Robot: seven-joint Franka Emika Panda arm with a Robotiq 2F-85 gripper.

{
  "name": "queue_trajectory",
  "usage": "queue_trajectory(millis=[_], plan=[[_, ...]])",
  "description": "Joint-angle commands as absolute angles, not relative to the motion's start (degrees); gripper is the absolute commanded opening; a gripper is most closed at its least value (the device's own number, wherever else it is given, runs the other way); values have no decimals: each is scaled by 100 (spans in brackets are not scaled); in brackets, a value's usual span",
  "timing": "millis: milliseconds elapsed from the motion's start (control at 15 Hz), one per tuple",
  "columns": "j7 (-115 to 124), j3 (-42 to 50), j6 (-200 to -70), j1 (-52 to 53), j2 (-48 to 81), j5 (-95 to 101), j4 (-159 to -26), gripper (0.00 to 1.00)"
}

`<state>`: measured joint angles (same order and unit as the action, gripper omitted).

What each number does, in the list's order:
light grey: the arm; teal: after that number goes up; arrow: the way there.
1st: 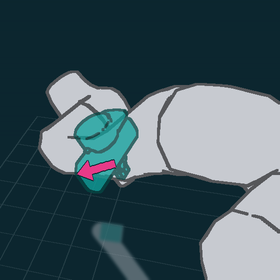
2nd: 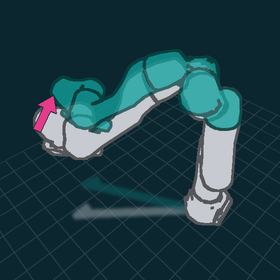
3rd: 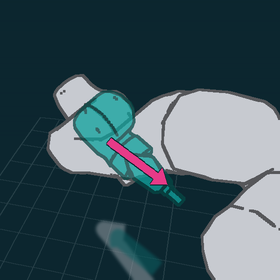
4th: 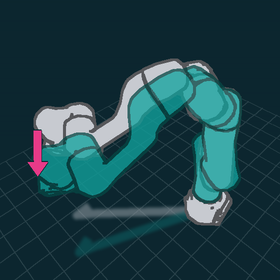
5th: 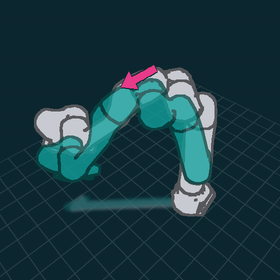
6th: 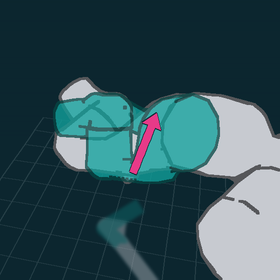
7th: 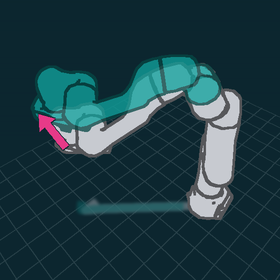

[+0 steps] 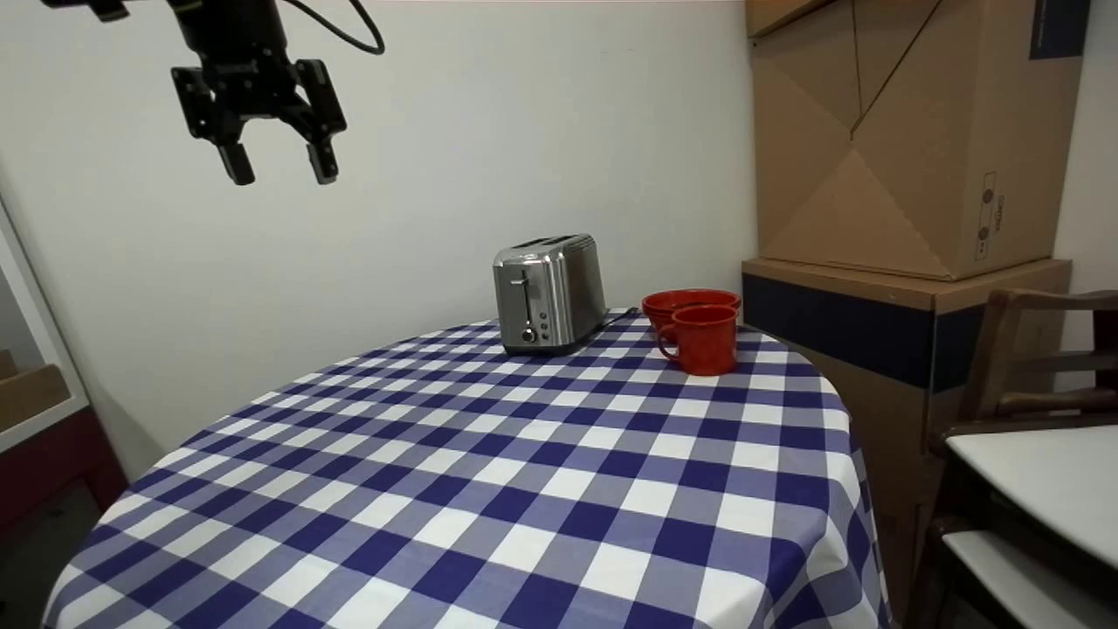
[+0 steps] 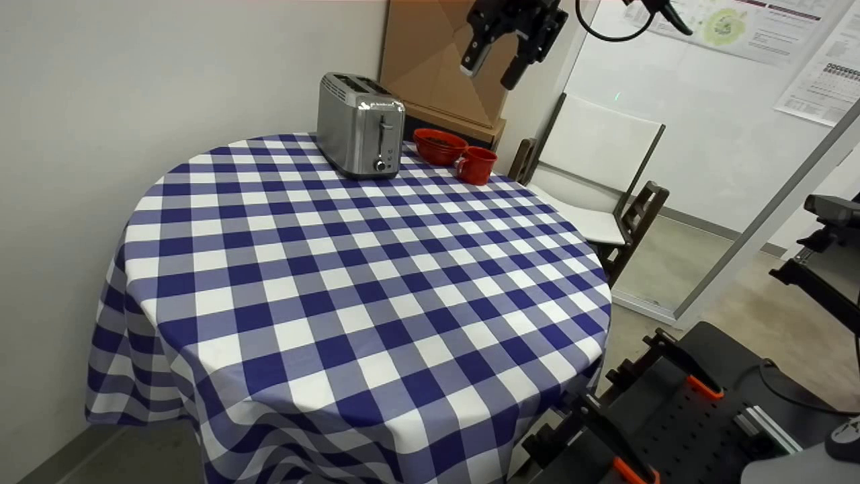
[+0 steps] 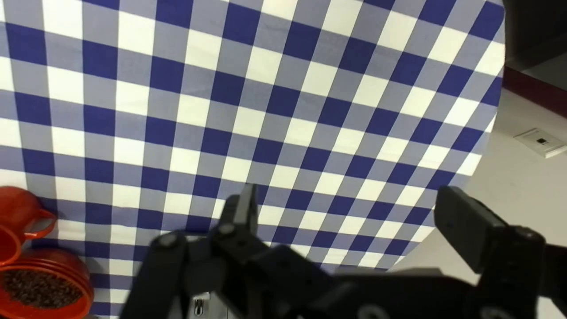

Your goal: Push the toaster switch down

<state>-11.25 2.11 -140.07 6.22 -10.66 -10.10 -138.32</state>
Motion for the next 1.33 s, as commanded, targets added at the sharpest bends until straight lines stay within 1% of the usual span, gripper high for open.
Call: queue_trajectory(millis=[0, 667, 733, 1067, 1133, 1200, 1267], plan=[[-1238, 185, -13687, 441, 22, -873, -12524, 100], [-689, 170, -12803, 152, 2381, 235, -9230, 100], [-634, 286, -12840, 254, 2641, 238, -8948, 100], [-313, 193, -12774, 188, 3655, 311, -7754, 100], [-291, 194, -12746, 190, 3848, 310, -7526, 75], [-271, 196, -12713, 190, 4023, 305, -7317, 74], [-248, 200, -12679, 194, 4200, 305, -7093, 67]])
